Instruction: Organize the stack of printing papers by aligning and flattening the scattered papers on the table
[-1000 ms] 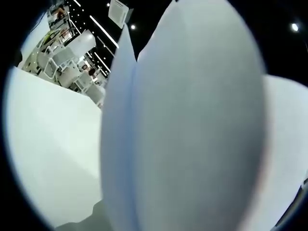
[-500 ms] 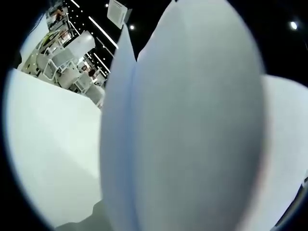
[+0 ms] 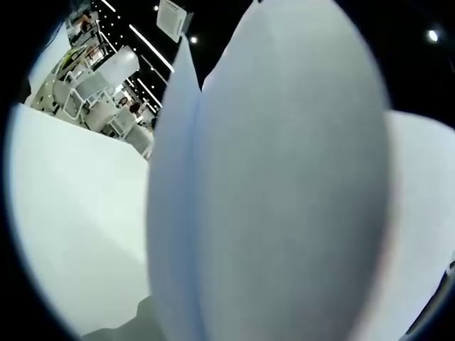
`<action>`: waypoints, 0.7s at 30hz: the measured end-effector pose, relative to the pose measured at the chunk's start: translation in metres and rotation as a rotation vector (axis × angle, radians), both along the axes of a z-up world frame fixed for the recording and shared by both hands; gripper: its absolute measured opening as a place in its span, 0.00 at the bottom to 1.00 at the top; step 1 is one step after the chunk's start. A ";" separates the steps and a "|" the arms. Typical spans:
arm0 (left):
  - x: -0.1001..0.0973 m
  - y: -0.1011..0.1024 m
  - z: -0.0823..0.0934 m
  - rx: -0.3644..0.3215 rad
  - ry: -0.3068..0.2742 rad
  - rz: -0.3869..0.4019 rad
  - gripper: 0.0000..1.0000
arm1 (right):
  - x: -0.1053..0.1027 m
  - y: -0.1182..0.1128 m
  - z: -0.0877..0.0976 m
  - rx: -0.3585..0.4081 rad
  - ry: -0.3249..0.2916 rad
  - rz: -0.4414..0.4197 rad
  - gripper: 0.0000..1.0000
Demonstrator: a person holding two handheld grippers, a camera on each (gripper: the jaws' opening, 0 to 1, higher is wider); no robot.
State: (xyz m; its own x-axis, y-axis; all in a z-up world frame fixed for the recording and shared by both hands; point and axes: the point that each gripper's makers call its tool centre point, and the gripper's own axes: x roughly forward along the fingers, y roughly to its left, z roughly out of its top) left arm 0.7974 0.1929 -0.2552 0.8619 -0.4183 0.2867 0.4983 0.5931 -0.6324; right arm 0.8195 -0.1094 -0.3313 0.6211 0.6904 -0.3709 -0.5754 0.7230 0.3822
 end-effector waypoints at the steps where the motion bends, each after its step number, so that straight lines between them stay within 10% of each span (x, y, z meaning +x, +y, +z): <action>1: 0.000 0.000 0.000 0.000 0.000 0.000 0.06 | 0.000 -0.001 0.000 -0.006 -0.005 -0.004 0.00; 21: -0.001 0.000 -0.001 0.002 -0.001 0.000 0.06 | 0.010 -0.026 0.031 0.093 -0.139 -0.120 0.00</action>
State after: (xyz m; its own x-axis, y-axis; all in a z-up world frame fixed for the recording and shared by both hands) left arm 0.7968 0.1927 -0.2560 0.8617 -0.4189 0.2865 0.4987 0.5944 -0.6309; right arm 0.8295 -0.1356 -0.3005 0.7414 0.6360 -0.2140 -0.5393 0.7545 0.3740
